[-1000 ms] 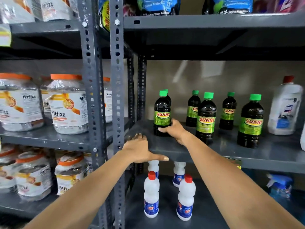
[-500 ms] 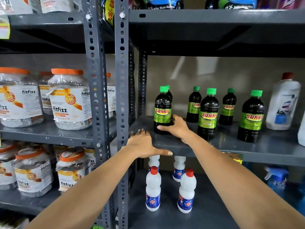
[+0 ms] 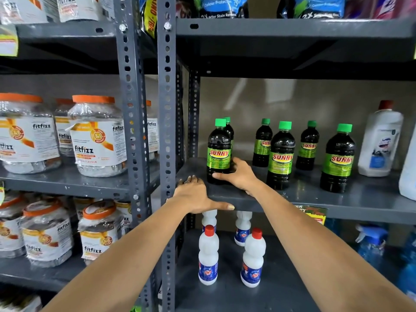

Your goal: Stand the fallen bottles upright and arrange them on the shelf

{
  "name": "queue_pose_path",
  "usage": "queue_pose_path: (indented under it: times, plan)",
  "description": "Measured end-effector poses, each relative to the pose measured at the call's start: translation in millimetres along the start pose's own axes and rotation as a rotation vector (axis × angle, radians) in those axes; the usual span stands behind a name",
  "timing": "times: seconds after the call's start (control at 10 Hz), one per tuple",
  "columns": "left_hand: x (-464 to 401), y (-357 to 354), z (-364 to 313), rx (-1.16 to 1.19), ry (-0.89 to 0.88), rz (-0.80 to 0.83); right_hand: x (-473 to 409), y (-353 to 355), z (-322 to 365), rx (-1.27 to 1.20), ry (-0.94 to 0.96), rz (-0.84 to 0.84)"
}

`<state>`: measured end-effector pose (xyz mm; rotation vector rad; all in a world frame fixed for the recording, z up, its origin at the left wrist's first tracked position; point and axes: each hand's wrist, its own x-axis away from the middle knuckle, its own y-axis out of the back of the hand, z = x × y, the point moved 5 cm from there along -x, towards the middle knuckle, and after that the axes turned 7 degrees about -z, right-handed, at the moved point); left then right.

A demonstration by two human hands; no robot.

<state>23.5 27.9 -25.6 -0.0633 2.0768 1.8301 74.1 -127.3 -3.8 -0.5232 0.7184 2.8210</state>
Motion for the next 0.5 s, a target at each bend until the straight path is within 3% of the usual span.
queue_pose_path:
  times: [0.4,0.5]
  plan:
    - [3.5,5.3,0.0,-0.008,0.011,-0.007,11.6,1.7,6.8,0.069,0.042,0.009]
    - [10.4,3.6,-1.3,0.01,-0.052,-0.089,25.0,19.5,11.8,0.02,0.076,-0.122]
